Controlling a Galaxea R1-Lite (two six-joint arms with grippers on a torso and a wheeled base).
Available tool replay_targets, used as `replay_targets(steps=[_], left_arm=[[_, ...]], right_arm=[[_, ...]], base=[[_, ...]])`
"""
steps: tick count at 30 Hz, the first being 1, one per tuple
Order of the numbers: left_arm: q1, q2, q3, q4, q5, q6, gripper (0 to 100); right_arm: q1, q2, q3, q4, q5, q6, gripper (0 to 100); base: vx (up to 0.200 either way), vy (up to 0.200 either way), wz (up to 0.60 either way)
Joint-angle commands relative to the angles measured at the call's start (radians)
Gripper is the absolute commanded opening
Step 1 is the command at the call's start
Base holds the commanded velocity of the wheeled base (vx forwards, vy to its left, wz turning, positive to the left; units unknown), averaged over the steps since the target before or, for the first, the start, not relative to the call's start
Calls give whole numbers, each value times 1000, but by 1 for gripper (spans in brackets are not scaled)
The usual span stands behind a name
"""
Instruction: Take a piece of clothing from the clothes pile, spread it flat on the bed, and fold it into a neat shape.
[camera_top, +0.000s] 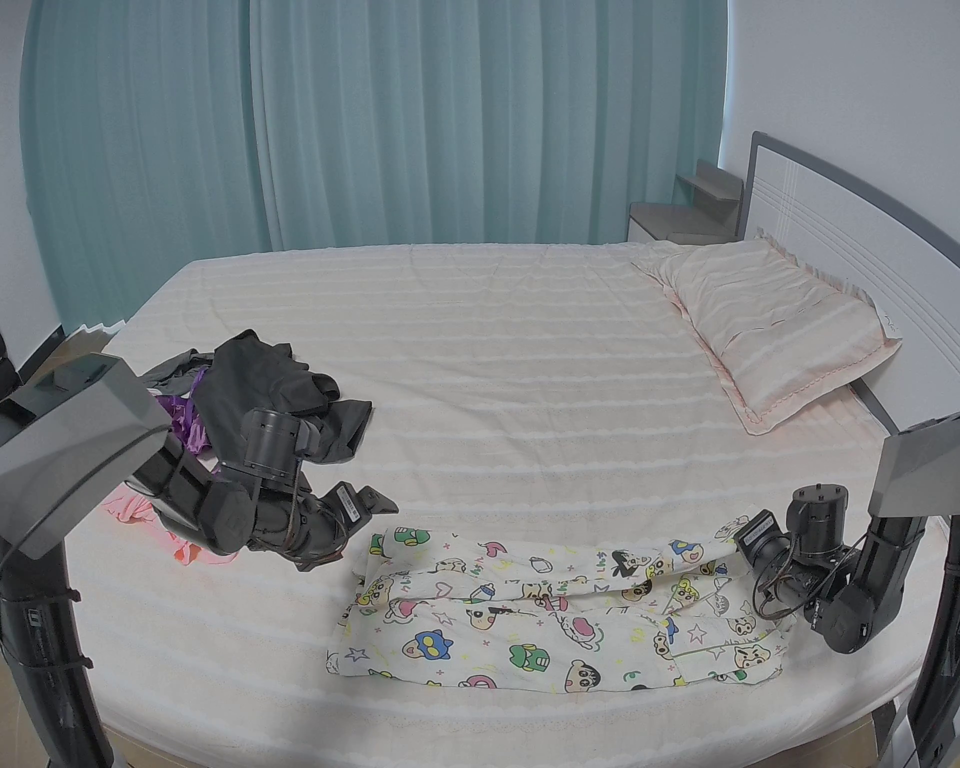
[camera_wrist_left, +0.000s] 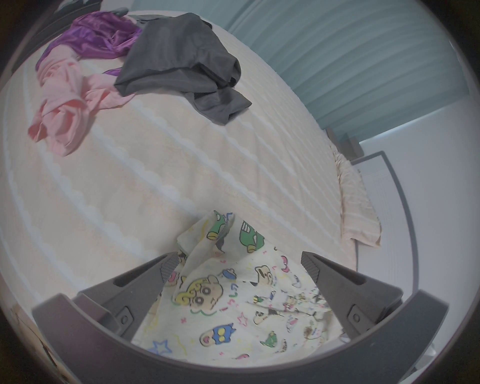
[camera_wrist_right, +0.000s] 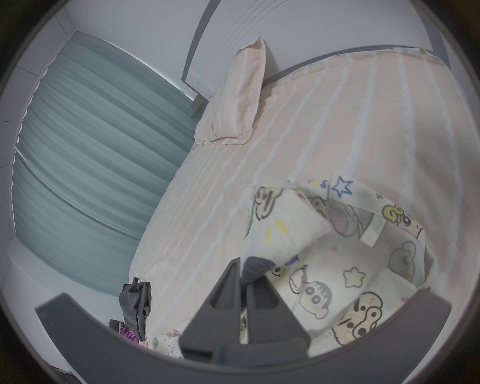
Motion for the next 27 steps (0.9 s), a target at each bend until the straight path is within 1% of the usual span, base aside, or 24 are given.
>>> replay_targets(steps=[1,2,3,4,5,10,15,19,22,23,27], left_arm=[[-32,102,-43,8,23,28,100],[-32,102,-43,8,23,28,100],[-37,100,-42,8,23,28,100],[-37,100,-42,8,23,28,100],[-38,100,-45,8,25,31,100],[-38,98,-58,6,25,31,100],[-45,91,-54,12,17,42,100],[-49,94,-46,14,14,81,100],[-60,91,-40,11,11,88,100],[-61,91,-37,9,7,90,100],[-69,74,-6,9,-72,105,100]], right_arm=[[-12,-130,-69,91,2,-12,0],[-12,-130,-69,91,2,-12,0],[-13,-156,-104,145,6,-12,0],[-15,-160,-110,154,7,-12,0],[-18,-182,-145,208,18,-12,0],[-22,-188,-228,309,32,-12,0],[-25,-202,-276,358,32,-12,0],[-25,-229,-313,421,32,-15,0],[-25,-237,-322,435,33,-15,0],[-25,-239,-323,435,33,-15,0],[-25,-242,-323,447,35,-18,0]], base=[[0,0,0],[0,0,0],[0,0,0],[0,0,0],[0,0,0],[0,0,0],[0,0,0],[0,0,0],[0,0,0],[0,0,0],[0,0,0]])
